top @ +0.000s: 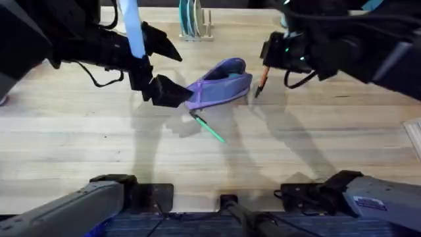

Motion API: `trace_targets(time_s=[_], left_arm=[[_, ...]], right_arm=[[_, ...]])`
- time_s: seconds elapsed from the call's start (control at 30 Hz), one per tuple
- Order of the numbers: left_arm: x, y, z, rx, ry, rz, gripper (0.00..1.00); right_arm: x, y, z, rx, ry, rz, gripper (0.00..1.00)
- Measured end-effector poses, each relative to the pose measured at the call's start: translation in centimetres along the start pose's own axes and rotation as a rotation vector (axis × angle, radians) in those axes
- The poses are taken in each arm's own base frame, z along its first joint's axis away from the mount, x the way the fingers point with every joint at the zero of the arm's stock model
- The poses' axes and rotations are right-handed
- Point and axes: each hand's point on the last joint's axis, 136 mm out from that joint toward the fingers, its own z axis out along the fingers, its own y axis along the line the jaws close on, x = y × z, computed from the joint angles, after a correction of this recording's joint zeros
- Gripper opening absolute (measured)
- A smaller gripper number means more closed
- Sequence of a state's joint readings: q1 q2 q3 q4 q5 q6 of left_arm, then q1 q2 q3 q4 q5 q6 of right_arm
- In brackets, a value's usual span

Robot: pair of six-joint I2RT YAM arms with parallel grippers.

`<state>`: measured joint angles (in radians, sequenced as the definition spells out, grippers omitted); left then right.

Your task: Unzip the bag, pick up the pens from the table one at a time and place them inside, then zip the bag closed.

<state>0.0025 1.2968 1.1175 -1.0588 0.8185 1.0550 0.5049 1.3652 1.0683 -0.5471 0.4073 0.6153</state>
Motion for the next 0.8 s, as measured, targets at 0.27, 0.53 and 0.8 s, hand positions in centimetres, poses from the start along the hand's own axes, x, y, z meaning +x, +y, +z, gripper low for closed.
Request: trace_targets(time_s=[0.27,0.53,0.8], left_arm=[[0.0,0.0,0.0,0.000,0.000,0.000,0.994],[0.0,0.0,0.0,0.000,0.000,0.000,0.994],[0.0,0.0,0.0,0.000,0.000,0.000,0.993]], right_arm=[[-2.1,0.6,-1.1,-0.040,-0.085,0.014,0.031],[-3.3,3.5,-1.5,-0.168,-0.144,-0.275,0.031],[-0.9,7.8,-2.8,-0.423,-0.171,-0.883,0.031]])
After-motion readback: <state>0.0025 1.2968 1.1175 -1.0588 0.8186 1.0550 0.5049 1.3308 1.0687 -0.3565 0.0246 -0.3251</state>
